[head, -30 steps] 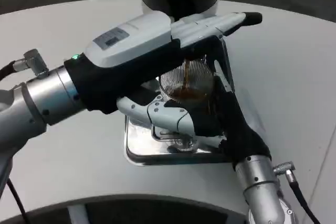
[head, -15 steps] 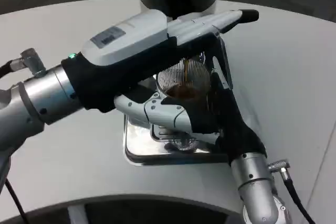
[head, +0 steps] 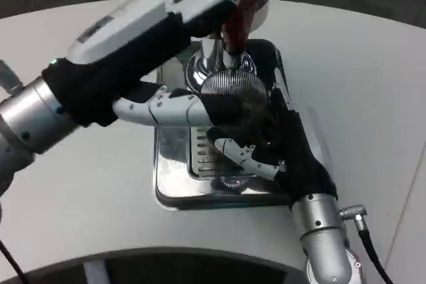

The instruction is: Grasp the cup under the faucet to collect the drink, then remove the cup.

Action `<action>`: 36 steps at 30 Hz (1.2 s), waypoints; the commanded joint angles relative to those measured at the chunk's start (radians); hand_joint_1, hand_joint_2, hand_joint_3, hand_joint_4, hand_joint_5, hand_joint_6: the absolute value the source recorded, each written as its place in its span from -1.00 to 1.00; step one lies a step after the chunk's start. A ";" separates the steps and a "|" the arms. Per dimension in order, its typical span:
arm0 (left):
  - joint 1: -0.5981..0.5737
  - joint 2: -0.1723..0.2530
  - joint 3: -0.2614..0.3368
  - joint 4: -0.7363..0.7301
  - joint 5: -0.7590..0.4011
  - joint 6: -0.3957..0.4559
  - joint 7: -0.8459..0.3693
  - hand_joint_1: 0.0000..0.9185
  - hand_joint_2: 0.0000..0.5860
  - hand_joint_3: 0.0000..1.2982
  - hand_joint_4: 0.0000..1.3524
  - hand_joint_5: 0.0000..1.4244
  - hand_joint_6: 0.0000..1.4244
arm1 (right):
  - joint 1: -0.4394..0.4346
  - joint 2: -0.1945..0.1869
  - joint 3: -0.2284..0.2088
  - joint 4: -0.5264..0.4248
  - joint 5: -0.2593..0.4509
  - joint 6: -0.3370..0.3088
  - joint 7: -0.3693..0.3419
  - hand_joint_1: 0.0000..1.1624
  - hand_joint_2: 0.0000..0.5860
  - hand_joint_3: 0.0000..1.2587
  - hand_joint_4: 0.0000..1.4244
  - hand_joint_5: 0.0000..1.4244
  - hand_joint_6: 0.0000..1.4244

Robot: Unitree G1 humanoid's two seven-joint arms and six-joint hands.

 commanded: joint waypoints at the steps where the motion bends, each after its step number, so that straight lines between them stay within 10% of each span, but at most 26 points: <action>1: 0.057 -0.010 0.069 -0.010 -0.043 0.019 0.050 -1.00 -0.54 -1.00 -1.00 -0.94 -0.96 | 0.005 0.006 0.019 0.046 0.005 0.003 0.025 0.36 -0.29 -0.98 -0.72 -0.75 -0.72; 16: 0.352 0.008 0.265 -0.178 -0.140 0.145 0.081 -1.00 -0.48 -1.00 -1.00 -0.91 -0.95 | -0.097 0.031 0.020 0.204 0.005 -0.046 -0.020 0.41 -0.30 -0.87 -0.67 -0.70 -0.69; 36: 0.424 0.021 0.281 -0.206 -0.153 0.199 0.061 -1.00 -0.45 -1.00 -1.00 -0.91 -0.94 | -0.118 0.075 -0.013 0.273 -0.005 -0.160 -0.232 0.90 -0.38 0.00 0.13 0.25 0.54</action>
